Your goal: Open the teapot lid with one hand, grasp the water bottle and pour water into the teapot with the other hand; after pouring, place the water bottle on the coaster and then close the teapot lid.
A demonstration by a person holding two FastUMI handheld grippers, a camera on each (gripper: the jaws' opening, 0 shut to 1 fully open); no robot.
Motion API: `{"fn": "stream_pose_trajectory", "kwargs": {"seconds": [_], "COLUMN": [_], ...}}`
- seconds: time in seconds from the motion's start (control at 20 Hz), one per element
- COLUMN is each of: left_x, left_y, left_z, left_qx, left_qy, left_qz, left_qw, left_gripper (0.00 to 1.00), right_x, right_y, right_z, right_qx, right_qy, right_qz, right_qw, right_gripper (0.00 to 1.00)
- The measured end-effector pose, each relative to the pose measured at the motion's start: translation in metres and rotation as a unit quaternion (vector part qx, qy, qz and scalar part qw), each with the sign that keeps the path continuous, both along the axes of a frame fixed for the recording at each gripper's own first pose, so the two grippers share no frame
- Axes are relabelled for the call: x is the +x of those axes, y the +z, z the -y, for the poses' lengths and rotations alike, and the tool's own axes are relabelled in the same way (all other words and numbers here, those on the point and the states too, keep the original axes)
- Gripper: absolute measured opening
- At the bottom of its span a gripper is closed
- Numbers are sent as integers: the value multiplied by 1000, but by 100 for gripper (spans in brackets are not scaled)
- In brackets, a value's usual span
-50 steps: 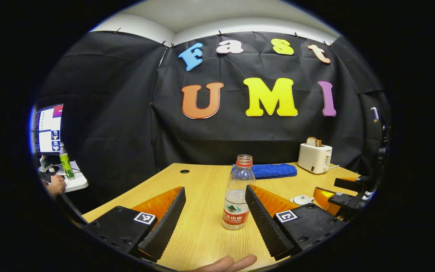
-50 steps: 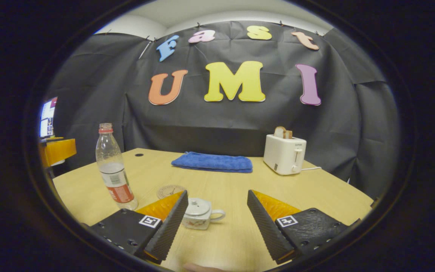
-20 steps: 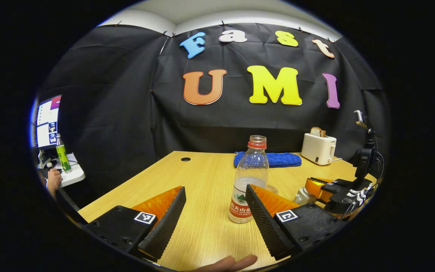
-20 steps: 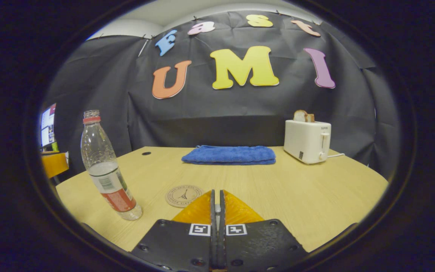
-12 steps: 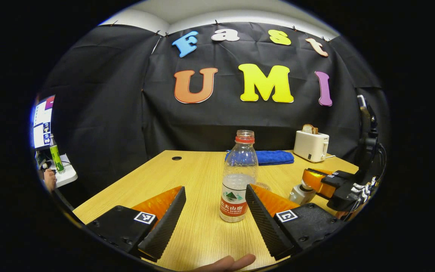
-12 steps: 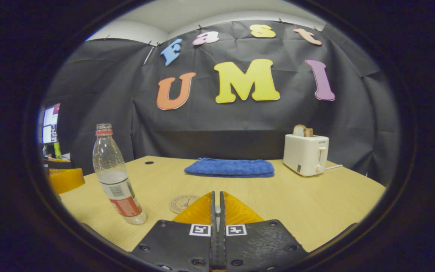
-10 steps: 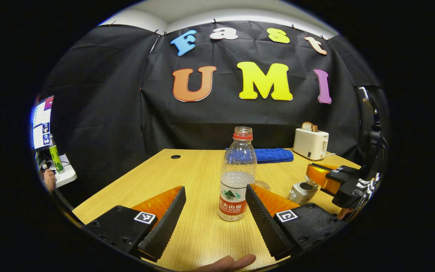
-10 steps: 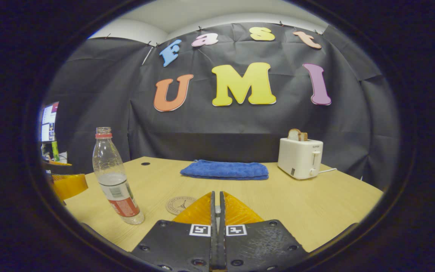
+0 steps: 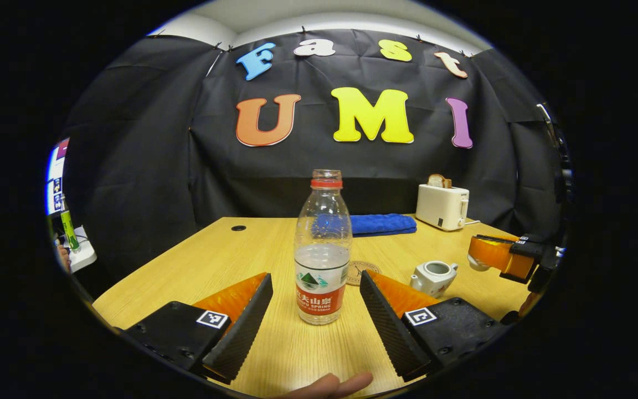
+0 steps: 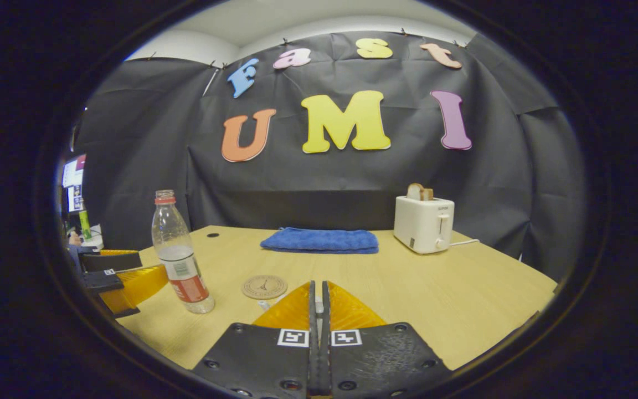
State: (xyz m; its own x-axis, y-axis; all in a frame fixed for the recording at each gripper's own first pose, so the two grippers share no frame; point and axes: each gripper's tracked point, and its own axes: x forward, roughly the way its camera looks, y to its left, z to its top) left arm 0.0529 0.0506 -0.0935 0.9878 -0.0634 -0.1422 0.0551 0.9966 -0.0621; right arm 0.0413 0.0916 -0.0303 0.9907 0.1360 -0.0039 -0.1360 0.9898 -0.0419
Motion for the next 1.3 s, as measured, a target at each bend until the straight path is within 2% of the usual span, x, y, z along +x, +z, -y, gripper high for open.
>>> {"fn": "stream_pose_trajectory", "kwargs": {"seconds": [0.35,0.6,0.75,0.9,1.0,1.1,1.3], "left_x": [14,34,49,55,58,56,52], "left_y": [-2,-5,3,2,5,4,6], "left_z": [3,-1,-6,3,4,8,6], "left_qx": [-18,-39,-27,-13,-2,7,12], "left_qy": [-3,-5,-1,-18,-27,-33,-16], "left_qz": [35,24,37,35,46,51,43], "left_qw": [999,999,999,999,999,998,999], "left_gripper": [100,100,99,99,96,85,80], "right_x": [-11,-15,-18,-23,-28,-33,-42], "right_y": [-5,-10,-11,-6,-3,-1,4], "right_z": [29,39,46,51,52,57,67], "right_qx": [2,-3,-4,6,11,9,5], "right_qy": [-5,2,4,8,10,9,3], "right_qz": [7,7,12,17,20,24,33], "right_qw": [1000,1000,1000,1000,1000,1000,999], "right_gripper": [0,0,0,0,0,0,0]}}
